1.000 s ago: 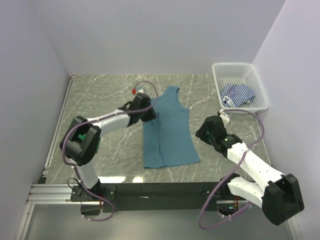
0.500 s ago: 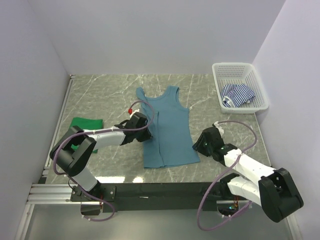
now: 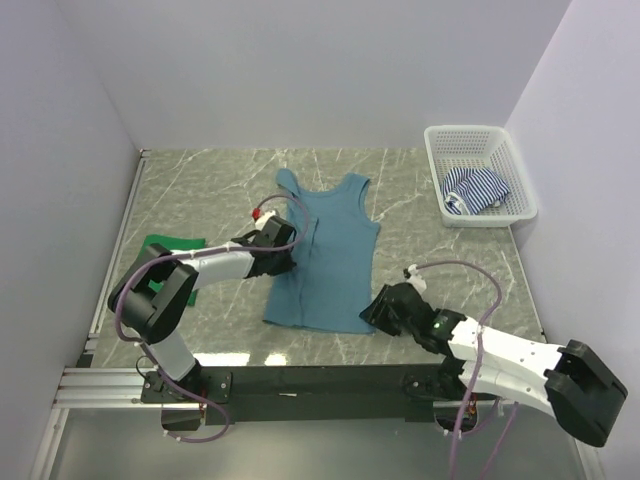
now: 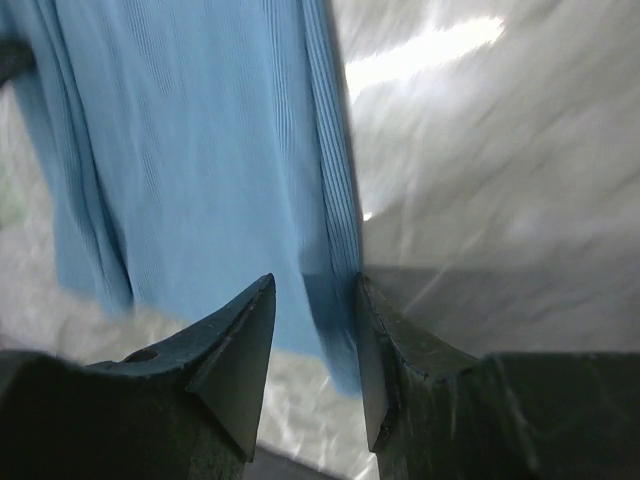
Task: Fold and stack the tank tops
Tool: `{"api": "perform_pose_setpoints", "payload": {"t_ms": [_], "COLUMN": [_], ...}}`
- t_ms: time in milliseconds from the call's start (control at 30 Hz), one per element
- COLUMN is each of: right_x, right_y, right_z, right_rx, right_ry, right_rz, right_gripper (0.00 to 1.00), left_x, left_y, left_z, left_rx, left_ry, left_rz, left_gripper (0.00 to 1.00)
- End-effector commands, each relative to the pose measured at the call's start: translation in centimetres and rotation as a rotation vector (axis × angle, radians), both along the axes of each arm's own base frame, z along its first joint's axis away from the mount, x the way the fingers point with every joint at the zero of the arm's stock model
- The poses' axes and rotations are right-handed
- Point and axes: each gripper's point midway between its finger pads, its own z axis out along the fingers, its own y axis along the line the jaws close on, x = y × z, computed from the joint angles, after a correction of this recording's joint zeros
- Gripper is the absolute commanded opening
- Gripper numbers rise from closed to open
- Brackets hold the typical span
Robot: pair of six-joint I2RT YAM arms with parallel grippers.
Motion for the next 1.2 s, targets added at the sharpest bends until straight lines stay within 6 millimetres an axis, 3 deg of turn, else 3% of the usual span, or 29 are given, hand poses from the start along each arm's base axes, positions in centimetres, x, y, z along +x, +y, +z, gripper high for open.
{"api": "perform_pose_setpoints", "payload": {"t_ms": [0, 100, 133, 267, 333, 367, 400, 500, 600, 733, 767, 833, 867, 900, 967, 1000, 1167], "right_x": [-2.1, -2.9, -3.4, -1.8, -0.3, 1.1, 2.1, 6.1, 9.9, 14.3, 15.9, 17.4, 18.6, 19.2, 20.6, 20.9, 22.8], "right_y": [1.5, 3.7, 3.9, 2.4, 1.6, 0.1, -0.5, -3.5, -5.3, -5.4, -4.9, -4.5, -4.2, -4.1, -3.5, -3.4, -3.3], "right_z": [-0.4, 0.7, 0.3, 0.7, 2.3, 2.6, 3.6, 5.4, 6.5, 6.1, 7.1, 5.8, 6.5, 5.2, 5.3, 4.2, 3.4], "right_rx": [0.065, 0.099, 0.064, -0.019, -0.026, -0.047, -0.058, -0.078, -0.122, -0.138, -0.122, -0.138, -0.136, -0.156, -0.155, -0.167, -0.196], "right_ry": [0.035, 0.029, 0.042, 0.013, -0.050, -0.061, -0.100, -0.162, -0.179, -0.153, -0.181, -0.158, -0.176, -0.147, -0.155, -0.131, -0.113], "right_rz": [-0.009, 0.022, 0.042, -0.007, -0.019, -0.076, -0.077, -0.139, -0.162, -0.143, -0.135, -0.114, -0.113, -0.104, -0.096, -0.089, -0.098], "right_gripper": [0.45, 0.45, 0.45, 0.50, 0.50, 0.52, 0.53, 0.56, 0.56, 0.53, 0.53, 0.52, 0.52, 0.52, 0.52, 0.52, 0.51], "left_x": [0.4, 1.4, 1.5, 1.0, 0.8, 0.7, 0.6, -0.1, -1.6, -4.4, -5.0, -7.0, -7.5, -8.7, -9.6, -10.6, -12.7], "left_y": [5.4, 6.6, 6.6, 4.4, 3.3, 2.8, 2.1, 0.4, -2.2, -5.2, -5.9, -7.8, -8.3, -9.4, -10.4, -11.3, -12.8], "left_z": [-1.2, -0.3, 0.0, 1.4, 3.5, 4.5, 6.5, 10.6, 12.5, 12.3, 12.0, 11.3, 10.6, 10.4, 9.2, 9.0, 6.5], "left_rx": [0.244, 0.282, 0.278, 0.172, 0.128, 0.106, 0.076, -0.001, -0.089, -0.137, -0.146, -0.164, -0.155, -0.152, -0.134, -0.133, -0.077], "left_ry": [0.027, 0.007, 0.002, -0.022, -0.076, -0.097, -0.145, -0.230, -0.253, -0.239, -0.227, -0.213, -0.202, -0.198, -0.180, -0.175, -0.147], "left_rz": [0.041, 0.059, 0.057, -0.031, -0.063, -0.083, -0.104, -0.150, -0.225, -0.297, -0.300, -0.351, -0.363, -0.395, -0.416, -0.444, -0.490], "left_gripper": [0.09, 0.12, 0.12, 0.21, 0.30, 0.33, 0.37, 0.42, 0.41, 0.37, 0.36, 0.34, 0.34, 0.34, 0.34, 0.34, 0.37]}}
